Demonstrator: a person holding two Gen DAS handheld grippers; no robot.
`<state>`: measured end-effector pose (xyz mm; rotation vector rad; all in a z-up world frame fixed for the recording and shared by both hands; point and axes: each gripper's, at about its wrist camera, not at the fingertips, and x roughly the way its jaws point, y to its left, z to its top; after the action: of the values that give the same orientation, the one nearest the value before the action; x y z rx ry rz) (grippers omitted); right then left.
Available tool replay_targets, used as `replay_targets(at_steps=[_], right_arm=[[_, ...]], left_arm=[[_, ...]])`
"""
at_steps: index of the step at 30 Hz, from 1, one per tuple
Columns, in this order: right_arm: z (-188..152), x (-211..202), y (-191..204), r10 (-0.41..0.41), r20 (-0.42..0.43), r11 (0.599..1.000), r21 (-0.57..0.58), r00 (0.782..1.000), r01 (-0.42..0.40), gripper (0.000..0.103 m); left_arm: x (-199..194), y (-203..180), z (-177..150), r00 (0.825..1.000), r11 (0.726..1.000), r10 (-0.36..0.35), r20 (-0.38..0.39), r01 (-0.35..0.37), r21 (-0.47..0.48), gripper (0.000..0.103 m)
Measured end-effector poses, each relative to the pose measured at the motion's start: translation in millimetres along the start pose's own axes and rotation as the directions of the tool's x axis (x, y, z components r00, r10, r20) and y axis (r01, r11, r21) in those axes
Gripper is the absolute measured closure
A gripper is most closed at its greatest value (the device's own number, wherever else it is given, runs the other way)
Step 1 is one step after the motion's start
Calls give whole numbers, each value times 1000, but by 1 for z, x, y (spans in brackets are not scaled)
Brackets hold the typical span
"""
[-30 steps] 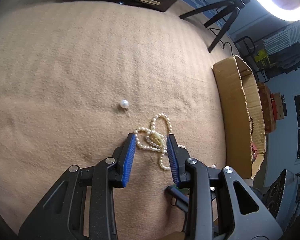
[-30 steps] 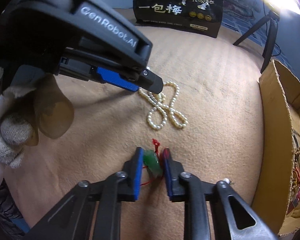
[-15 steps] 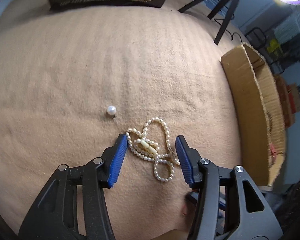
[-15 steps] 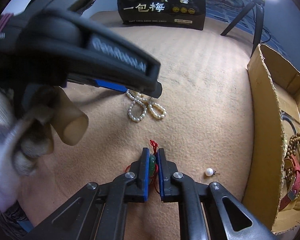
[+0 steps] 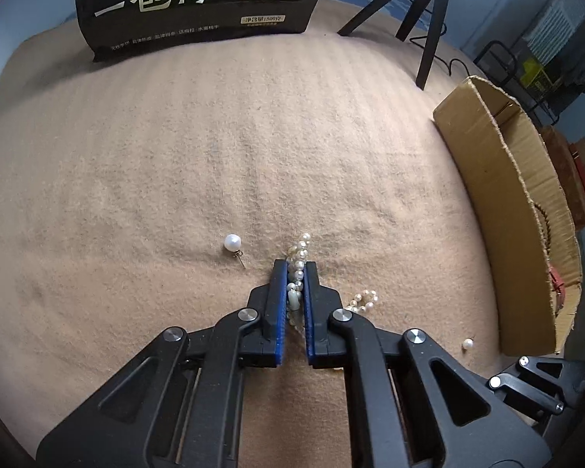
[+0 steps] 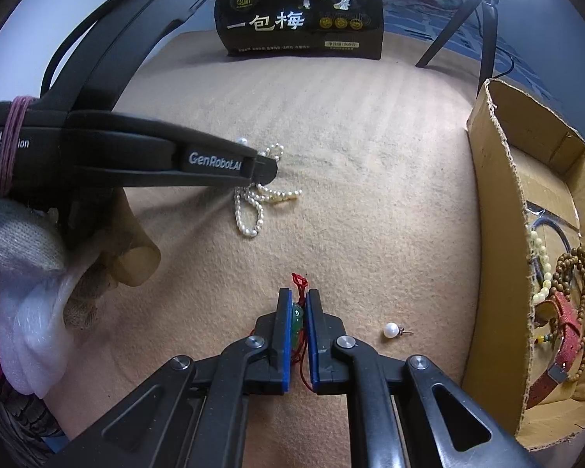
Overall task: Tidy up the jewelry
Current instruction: 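Grasp the pearl necklace with the left tool while the right lifts the pendant, then carry pendant and necklace into the box while the right tool opens to drop the pendant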
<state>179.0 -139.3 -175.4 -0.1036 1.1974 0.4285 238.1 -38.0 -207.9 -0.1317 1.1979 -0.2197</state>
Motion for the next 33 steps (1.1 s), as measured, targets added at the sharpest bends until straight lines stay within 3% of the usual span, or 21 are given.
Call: replay_targets(at_steps=[13, 24, 33], right_arm=[[4, -27, 2, 11, 68, 1000, 8, 998, -11, 100], [16, -72, -4, 12, 177, 1000, 26, 984, -17, 100], [27, -104, -35, -32, 253, 996, 92, 967, 9, 100]], left_arm=[[-58, 8, 4, 986, 988, -139, 96, 144, -48, 98], [-108, -2, 9, 958, 975, -211, 194, 220, -27, 98], [-128, -25, 23, 931, 959, -276, 238, 283, 7, 98]])
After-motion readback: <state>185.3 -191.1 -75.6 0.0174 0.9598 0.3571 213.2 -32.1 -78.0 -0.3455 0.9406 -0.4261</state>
